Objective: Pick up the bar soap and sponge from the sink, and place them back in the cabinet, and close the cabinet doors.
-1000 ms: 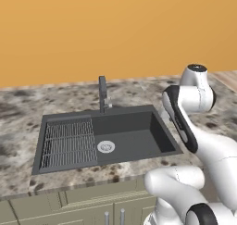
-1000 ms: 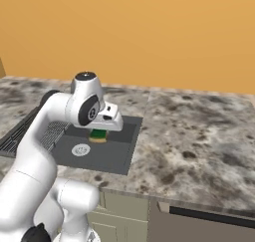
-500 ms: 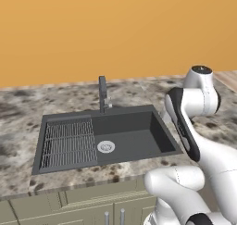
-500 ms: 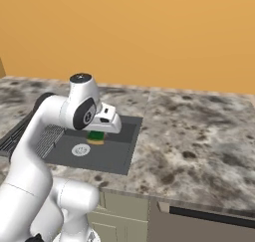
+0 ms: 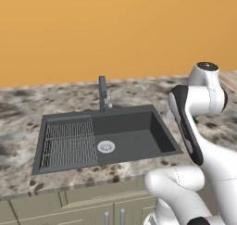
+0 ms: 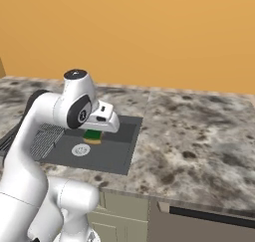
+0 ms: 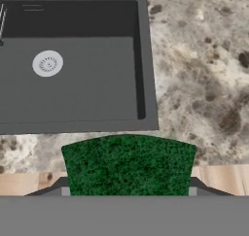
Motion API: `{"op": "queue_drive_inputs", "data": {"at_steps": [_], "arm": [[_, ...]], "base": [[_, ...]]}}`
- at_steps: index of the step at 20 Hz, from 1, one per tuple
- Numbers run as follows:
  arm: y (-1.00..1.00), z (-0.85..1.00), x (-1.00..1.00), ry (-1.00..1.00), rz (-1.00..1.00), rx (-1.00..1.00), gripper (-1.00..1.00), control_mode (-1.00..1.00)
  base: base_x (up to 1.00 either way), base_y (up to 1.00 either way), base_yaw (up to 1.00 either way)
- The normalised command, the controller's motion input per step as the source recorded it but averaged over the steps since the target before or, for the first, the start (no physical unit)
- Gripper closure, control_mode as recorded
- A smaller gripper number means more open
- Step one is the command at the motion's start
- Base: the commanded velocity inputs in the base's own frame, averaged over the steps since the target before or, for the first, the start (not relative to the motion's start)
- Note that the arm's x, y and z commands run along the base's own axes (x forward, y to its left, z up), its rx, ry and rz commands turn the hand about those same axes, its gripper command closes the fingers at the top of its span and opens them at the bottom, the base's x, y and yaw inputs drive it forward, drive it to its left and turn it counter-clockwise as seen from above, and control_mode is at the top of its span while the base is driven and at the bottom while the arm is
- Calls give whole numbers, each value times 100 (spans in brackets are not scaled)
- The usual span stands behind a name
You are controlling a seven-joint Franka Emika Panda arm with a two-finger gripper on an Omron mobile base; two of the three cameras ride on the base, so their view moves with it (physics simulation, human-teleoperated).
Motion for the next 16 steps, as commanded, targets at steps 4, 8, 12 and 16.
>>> {"op": "queue_drive_inputs", "data": {"at_steps": [4, 8, 12, 16], "arm": [[0, 11, 0, -3, 0, 0, 100, -100], [0, 13, -1, -1, 1, 0, 100, -100], [0, 14, -14, 0, 5, 0, 100, -100], [11, 11, -16, 0, 4, 0, 100, -100]], "base": [[0, 0, 0], [0, 0, 0], [0, 0, 0], [0, 0, 0]]}}
